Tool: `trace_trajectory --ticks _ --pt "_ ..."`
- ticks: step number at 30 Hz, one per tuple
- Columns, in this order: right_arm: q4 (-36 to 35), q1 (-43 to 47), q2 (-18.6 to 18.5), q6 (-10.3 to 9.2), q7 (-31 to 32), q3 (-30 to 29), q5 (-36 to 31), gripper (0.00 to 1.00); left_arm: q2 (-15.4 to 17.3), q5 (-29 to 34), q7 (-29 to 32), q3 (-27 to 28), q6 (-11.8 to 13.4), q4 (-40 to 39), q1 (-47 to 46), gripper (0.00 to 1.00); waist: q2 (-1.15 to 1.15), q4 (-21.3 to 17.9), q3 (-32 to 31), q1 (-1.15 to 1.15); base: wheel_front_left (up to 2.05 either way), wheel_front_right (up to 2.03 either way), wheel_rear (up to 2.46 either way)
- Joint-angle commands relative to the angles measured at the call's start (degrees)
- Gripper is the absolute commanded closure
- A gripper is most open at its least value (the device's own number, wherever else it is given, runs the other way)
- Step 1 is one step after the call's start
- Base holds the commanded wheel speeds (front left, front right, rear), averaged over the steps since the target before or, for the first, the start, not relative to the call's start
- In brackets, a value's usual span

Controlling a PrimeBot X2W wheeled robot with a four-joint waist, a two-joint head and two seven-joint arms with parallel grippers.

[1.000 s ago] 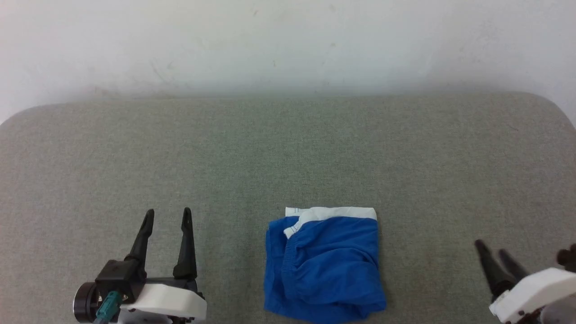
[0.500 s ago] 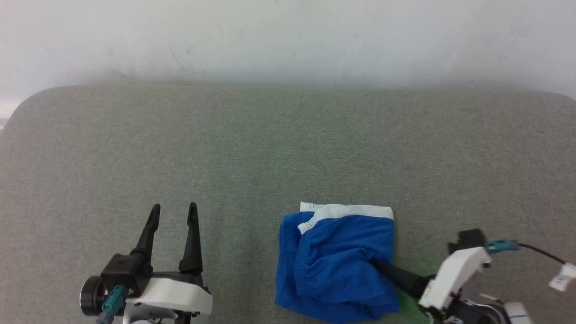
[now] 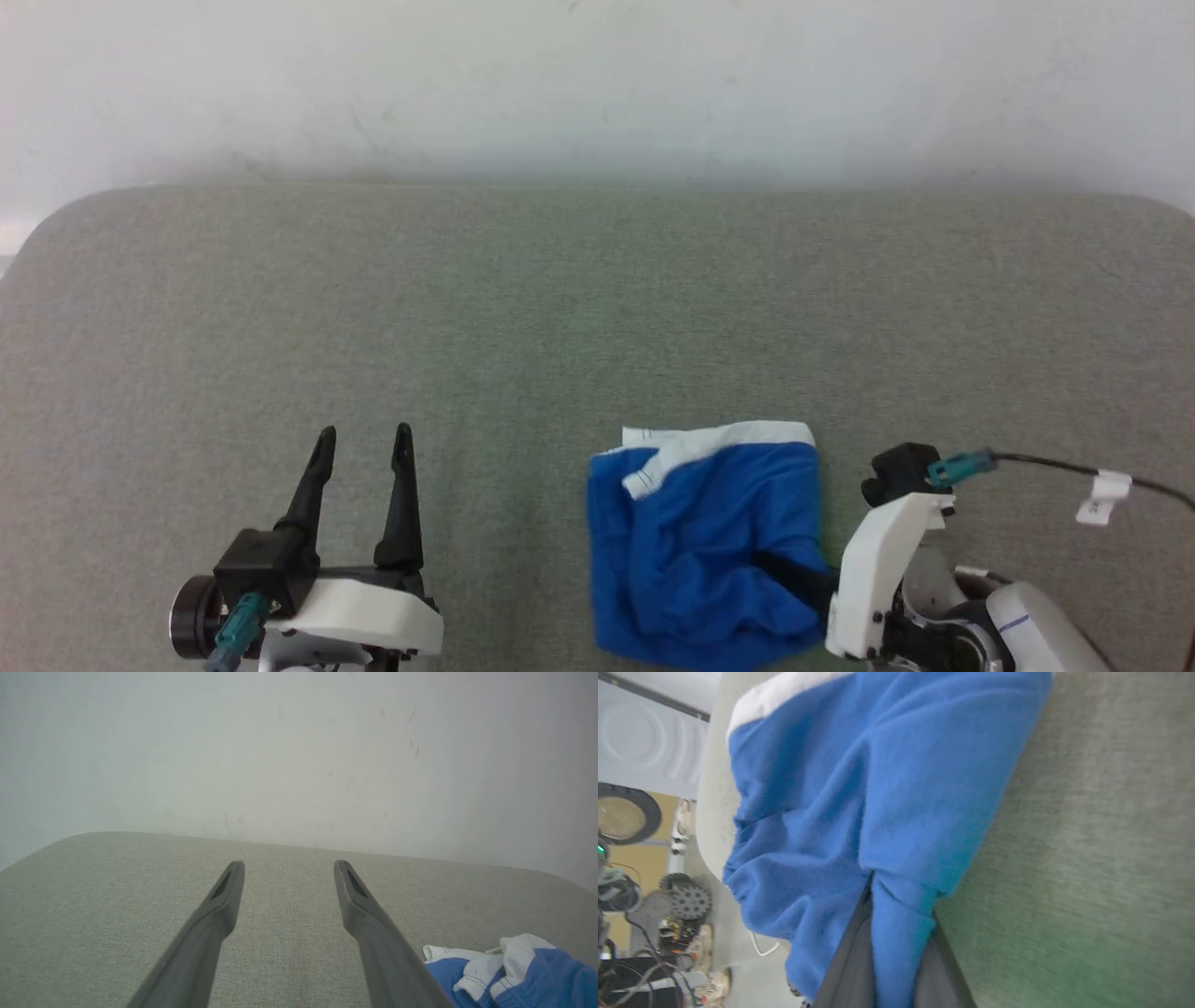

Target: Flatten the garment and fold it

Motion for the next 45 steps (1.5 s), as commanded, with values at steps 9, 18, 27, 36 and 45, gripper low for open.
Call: trace_trajectory --ticks 9,18,27,36,45 --pt "-12.69 -5.62 -16.59 -0.04 -0.3 20.05 -20.33 1.0 -0.18 0.8 -0.27 0.58 -0.27 -0.98 0.92 0.0 0.0 -10.69 0.82 0.0 0.0 0.0 0.0" --pt "-9.39 -12.43 -25.53 -0.04 -10.49 22.43 -24.77 1.0 0.65 2.84 -0.27 -1.06 -0.97 -2.25 -4.45 0.0 0.0 -21.52 8.93 0.0 0.0 0.0 0.0" --pt "10.21 -19.66 -28.79 -0.04 -23.89 17.04 -24.23 1.0 1.86 5.08 0.88 -3.45 -1.6 -2.3 -12.14 0.0 0.0 -24.09 17.12 0.0 0.0 0.0 0.0" --pt "27.27 -26.4 -24.54 -0.04 -39.52 9.71 -26.32 0.0 2.04 5.48 1.09 -4.21 -0.94 -2.14 -14.77 0.0 0.0 -22.46 20.52 0.0 0.0 0.0 0.0" --pt "40.55 -26.92 -23.66 -0.04 -49.47 3.32 -32.12 0.0 1.83 4.53 0.41 -3.63 0.31 -0.48 -13.59 0.0 0.0 -21.19 17.55 0.0 0.0 0.0 0.0"
